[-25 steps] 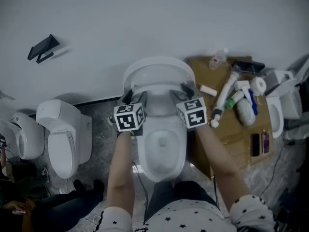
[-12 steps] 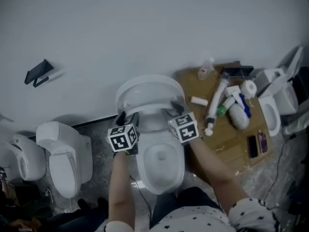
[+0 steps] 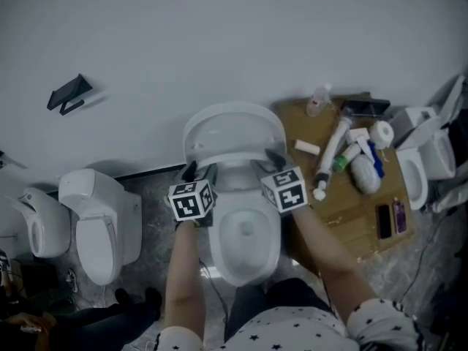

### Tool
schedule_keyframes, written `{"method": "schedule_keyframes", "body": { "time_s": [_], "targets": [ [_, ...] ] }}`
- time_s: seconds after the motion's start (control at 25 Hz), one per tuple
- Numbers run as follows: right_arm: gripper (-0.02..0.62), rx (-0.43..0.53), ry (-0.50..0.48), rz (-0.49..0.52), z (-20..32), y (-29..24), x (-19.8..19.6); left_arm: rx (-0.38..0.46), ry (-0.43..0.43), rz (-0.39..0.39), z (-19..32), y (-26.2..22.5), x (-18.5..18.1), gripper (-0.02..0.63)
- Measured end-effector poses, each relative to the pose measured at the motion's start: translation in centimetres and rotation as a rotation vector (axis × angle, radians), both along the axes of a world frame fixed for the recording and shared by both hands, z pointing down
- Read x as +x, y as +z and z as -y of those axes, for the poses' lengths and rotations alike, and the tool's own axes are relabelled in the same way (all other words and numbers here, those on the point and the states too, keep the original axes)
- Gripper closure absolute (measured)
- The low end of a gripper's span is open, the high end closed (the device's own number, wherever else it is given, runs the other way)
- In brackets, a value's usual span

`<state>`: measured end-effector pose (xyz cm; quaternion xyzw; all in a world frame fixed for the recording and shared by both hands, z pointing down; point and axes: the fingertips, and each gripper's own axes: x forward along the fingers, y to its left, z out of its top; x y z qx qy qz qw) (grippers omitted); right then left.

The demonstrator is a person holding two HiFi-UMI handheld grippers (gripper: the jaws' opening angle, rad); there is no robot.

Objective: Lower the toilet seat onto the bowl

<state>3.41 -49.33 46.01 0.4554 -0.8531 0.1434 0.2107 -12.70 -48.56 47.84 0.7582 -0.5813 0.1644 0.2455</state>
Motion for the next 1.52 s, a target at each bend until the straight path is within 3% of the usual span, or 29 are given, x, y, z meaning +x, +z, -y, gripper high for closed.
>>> {"method": "schedule_keyframes", "body": {
  "time_s": [1.52],
  "targets": [
    [0.391,0.004,-0.089,-0.034,-10.9,0.7,0.0,-0.009,-0.011,0.042,-10.8,0.8,0.5,0.356]
  ]
}}
